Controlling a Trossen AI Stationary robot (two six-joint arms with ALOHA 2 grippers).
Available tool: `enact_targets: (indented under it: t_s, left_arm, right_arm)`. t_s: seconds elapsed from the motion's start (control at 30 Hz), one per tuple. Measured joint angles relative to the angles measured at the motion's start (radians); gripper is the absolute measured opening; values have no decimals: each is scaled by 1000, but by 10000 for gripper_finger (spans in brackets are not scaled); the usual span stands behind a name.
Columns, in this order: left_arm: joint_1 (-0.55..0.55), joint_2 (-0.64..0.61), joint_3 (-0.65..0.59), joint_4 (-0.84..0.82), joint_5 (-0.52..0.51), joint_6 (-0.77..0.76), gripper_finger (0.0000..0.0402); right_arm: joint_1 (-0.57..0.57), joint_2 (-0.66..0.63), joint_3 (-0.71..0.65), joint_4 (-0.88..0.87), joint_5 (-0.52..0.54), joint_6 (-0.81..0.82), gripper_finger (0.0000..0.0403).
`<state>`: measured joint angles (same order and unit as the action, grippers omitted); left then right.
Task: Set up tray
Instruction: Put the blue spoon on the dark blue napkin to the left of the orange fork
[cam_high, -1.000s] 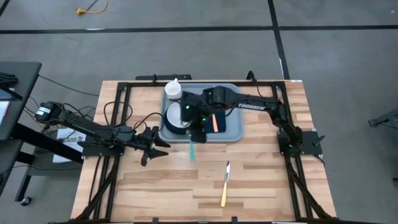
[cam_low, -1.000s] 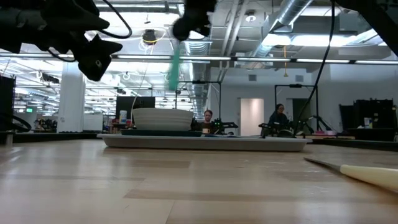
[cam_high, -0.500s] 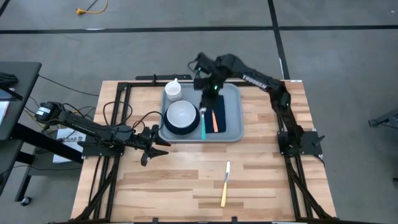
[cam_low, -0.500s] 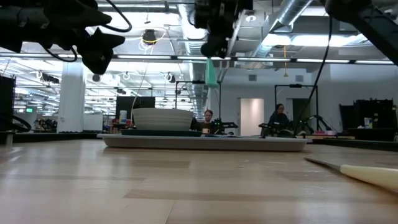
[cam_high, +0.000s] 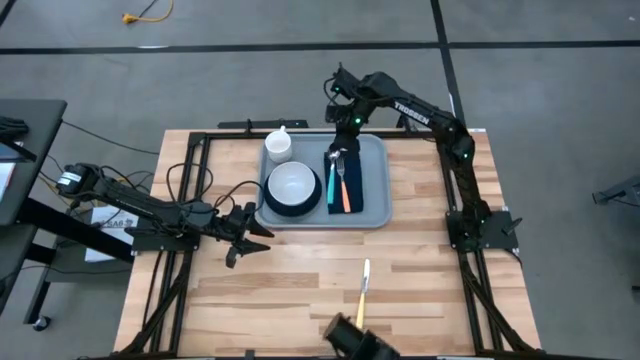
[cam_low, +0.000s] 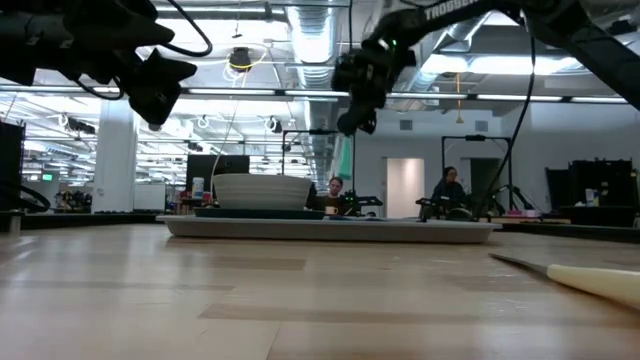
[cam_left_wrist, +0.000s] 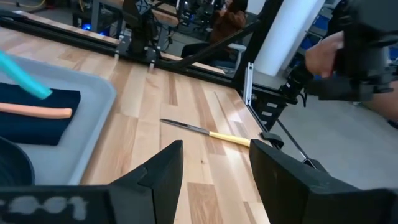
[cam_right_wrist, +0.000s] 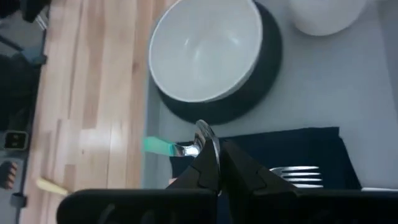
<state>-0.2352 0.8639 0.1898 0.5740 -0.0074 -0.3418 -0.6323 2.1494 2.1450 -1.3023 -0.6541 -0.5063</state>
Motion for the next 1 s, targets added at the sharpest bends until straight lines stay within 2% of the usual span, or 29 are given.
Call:
enact_targets:
  t_s: [0.13, 0.4, 1.0]
  left_arm:
    - [0, 0, 0, -4, 0, 7, 173]
    - [0, 0, 0, -22, -5, 8, 173]
    - [0, 0, 0, -36, -16, 8, 173]
  right_arm:
    - [-42, 0, -59, 51, -29, -17, 0]
    - [-50, 1, -137, 118, -35, -57, 0]
    - [-58, 132, -133, 105, -29, -97, 0]
